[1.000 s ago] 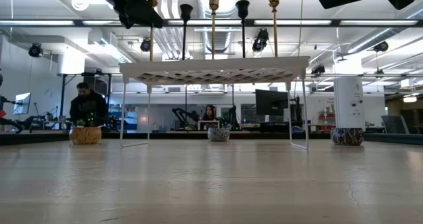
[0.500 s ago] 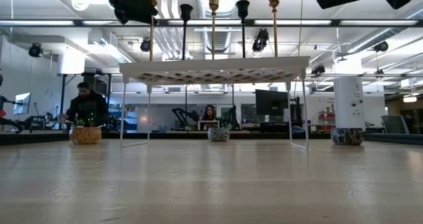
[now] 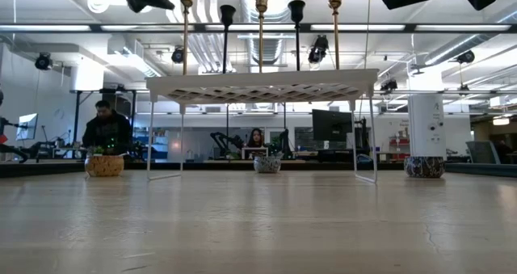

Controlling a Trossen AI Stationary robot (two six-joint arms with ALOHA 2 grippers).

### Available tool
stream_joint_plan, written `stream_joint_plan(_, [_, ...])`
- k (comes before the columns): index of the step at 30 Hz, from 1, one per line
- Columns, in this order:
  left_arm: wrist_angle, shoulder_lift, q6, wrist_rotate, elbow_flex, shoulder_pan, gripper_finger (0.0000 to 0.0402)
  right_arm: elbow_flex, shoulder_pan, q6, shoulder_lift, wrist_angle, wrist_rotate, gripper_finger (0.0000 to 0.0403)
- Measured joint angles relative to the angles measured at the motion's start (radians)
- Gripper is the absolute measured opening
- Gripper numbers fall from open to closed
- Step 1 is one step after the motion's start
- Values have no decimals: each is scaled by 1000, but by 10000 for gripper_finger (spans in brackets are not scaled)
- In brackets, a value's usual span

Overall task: Pick & Place candle stick holders
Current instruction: Put the golden candle holder on the shelf, then put the orange scented candle on the shelf

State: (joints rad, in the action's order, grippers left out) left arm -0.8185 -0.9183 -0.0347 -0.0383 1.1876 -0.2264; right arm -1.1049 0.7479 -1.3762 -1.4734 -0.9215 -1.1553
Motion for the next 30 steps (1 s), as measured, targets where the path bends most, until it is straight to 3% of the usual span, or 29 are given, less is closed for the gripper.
stream_joint_plan(10, [-110,92,-89,2,33,8,238,0,0,15,1,0,2,43])
stream_joint_plan(16, [-35,169,-147,29,-68,72,238,0,0,19,1,-10,3,43])
stream_joint_plan(22, [-7,225,-203,146,-198,179,238,0,0,31,1,-18,38,43])
stream_joint_plan(30, [-24,280,-408,370,-336,353,238,0,0,42,19,-38,62,43])
